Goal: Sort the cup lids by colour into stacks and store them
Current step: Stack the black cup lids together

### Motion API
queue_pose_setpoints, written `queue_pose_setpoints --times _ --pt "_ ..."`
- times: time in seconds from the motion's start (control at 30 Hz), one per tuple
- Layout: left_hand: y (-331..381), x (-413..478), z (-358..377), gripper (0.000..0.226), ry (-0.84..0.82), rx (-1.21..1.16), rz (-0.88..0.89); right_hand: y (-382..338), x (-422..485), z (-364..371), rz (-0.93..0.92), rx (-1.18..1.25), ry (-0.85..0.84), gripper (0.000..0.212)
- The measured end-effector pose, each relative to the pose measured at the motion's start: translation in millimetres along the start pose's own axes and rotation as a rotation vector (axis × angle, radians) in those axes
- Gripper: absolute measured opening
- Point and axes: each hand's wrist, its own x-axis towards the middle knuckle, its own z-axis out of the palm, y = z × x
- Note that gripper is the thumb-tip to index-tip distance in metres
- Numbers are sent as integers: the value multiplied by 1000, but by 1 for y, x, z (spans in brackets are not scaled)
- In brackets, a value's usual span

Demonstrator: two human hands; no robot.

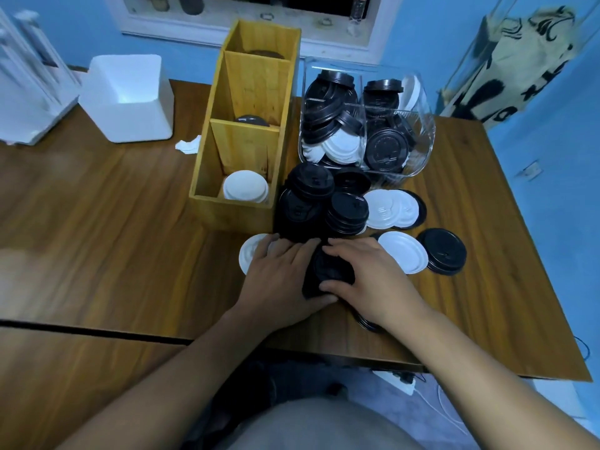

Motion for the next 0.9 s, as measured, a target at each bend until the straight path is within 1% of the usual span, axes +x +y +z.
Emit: queue_pose_setpoints --times 0.07,0.2,0.27,0.3,0.37,0.4,0.43,0.47,0.57,0.63,0.73,0.8,0.9 --pt "0 0 0 90 16 -10 5 -2 4 -4 6 -15 -25 67" --pt "0 -1 1 81 54 -45 8 -6 9 -13 -26 -128 -77 64" --pt "0 -1 2 80 58 -43 2 -4 8 -18 -37 -47 -82 56" --pt "0 -1 2 81 53 -34 -3 -1 8 -22 -18 46 -26 46" --pt "1 0 1 82 41 -21 -10 10 13 -31 55 194 200 23" --pt "1 1 1 83 39 -20 -12 16 18 -36 100 212 294 17" --pt "1 1 0 83 37 -22 -15 23 24 -40 144 201 341 16" --pt "1 1 -1 83 34 -23 -18 29 30 -43 176 174 348 20" --pt "0 1 0 84 32 -27 -26 38 44 -44 229 69 265 42" --pt "0 1 0 84 35 -33 -26 37 53 -42 218 6 226 56" --pt "0 2 -1 85 34 -37 -28 34 65 -39 203 -106 141 70" --pt "0 2 -2 85 30 -42 -28 33 71 -38 209 -118 96 75" --pt "0 1 -2 86 12 -43 -32 29 69 -43 201 -63 125 71"
